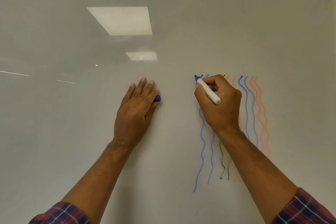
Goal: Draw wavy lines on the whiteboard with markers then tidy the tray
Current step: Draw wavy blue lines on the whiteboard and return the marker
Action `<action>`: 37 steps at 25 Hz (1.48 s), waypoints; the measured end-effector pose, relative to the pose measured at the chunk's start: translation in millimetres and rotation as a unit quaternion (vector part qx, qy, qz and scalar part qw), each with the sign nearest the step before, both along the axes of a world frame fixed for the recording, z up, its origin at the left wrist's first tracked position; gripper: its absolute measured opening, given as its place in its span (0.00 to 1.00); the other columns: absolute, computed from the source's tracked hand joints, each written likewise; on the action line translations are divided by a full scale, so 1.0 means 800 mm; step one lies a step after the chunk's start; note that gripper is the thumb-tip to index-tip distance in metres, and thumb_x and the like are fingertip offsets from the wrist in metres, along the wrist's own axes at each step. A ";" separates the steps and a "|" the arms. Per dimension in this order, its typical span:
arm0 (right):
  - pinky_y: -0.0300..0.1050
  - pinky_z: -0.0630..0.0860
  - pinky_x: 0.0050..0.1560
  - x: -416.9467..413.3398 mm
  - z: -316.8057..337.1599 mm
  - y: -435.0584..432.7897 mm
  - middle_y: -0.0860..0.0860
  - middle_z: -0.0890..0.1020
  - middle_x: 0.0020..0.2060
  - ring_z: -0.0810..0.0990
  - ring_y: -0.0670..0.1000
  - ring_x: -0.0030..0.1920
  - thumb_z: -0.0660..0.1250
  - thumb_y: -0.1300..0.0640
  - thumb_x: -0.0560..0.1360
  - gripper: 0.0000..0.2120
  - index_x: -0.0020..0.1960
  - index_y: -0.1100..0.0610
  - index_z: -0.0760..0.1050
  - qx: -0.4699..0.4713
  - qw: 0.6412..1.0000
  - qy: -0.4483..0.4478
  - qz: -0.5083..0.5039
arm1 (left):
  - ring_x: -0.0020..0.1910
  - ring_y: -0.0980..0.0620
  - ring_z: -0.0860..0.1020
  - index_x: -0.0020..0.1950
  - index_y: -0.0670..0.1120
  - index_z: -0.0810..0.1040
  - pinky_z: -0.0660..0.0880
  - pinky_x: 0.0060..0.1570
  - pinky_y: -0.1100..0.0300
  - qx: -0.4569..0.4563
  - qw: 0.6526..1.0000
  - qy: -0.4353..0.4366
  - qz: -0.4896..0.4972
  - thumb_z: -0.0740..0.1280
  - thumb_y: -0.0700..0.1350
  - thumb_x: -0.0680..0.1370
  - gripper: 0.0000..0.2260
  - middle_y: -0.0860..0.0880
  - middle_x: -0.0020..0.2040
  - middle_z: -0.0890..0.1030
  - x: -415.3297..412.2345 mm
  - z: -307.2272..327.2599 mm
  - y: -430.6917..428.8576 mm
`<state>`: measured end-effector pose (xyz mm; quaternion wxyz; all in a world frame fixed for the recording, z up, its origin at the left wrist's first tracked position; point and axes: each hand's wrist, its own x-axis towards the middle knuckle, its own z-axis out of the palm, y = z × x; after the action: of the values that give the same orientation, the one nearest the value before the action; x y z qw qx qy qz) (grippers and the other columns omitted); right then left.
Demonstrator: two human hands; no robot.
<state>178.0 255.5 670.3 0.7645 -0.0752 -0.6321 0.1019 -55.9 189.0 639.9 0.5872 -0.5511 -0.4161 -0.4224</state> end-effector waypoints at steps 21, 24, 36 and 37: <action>0.51 0.74 0.29 0.020 -0.150 -0.003 0.48 0.78 0.32 0.77 0.51 0.32 0.73 0.61 0.74 0.03 0.46 0.57 0.81 0.014 0.990 -0.110 -0.090 | 0.78 0.42 0.72 0.74 0.38 0.76 0.67 0.79 0.41 0.010 1.000 0.001 0.006 0.66 0.44 0.87 0.18 0.42 0.75 0.76 0.004 -0.004 -0.001; 0.46 0.73 0.30 0.016 -0.185 -0.008 0.49 0.76 0.31 0.75 0.50 0.31 0.73 0.63 0.72 0.03 0.43 0.58 0.79 0.024 0.982 -0.150 -0.116 | 0.78 0.42 0.71 0.75 0.37 0.76 0.67 0.79 0.41 0.007 1.000 -0.002 0.008 0.66 0.45 0.87 0.18 0.42 0.75 0.76 0.003 -0.005 0.001; 0.41 0.74 0.28 0.003 -0.301 0.019 0.49 0.77 0.26 0.73 0.46 0.26 0.64 0.55 0.72 0.07 0.41 0.56 0.78 0.124 0.963 -0.175 -0.162 | 0.78 0.42 0.72 0.75 0.38 0.75 0.68 0.78 0.40 0.014 1.000 -0.009 0.006 0.67 0.44 0.87 0.19 0.42 0.75 0.76 0.003 -0.008 0.004; 0.39 0.73 0.31 0.006 -0.303 0.016 0.48 0.78 0.27 0.73 0.45 0.28 0.65 0.52 0.70 0.06 0.45 0.54 0.76 0.117 0.961 -0.187 -0.165 | 0.78 0.42 0.72 0.75 0.38 0.75 0.68 0.78 0.39 0.013 1.000 -0.009 0.007 0.67 0.44 0.87 0.19 0.42 0.75 0.76 0.003 -0.008 0.005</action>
<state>182.8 268.2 427.7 0.6422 -0.1061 -0.7503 -0.1160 -53.4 192.8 633.5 0.5932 -0.5366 -0.4197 -0.4291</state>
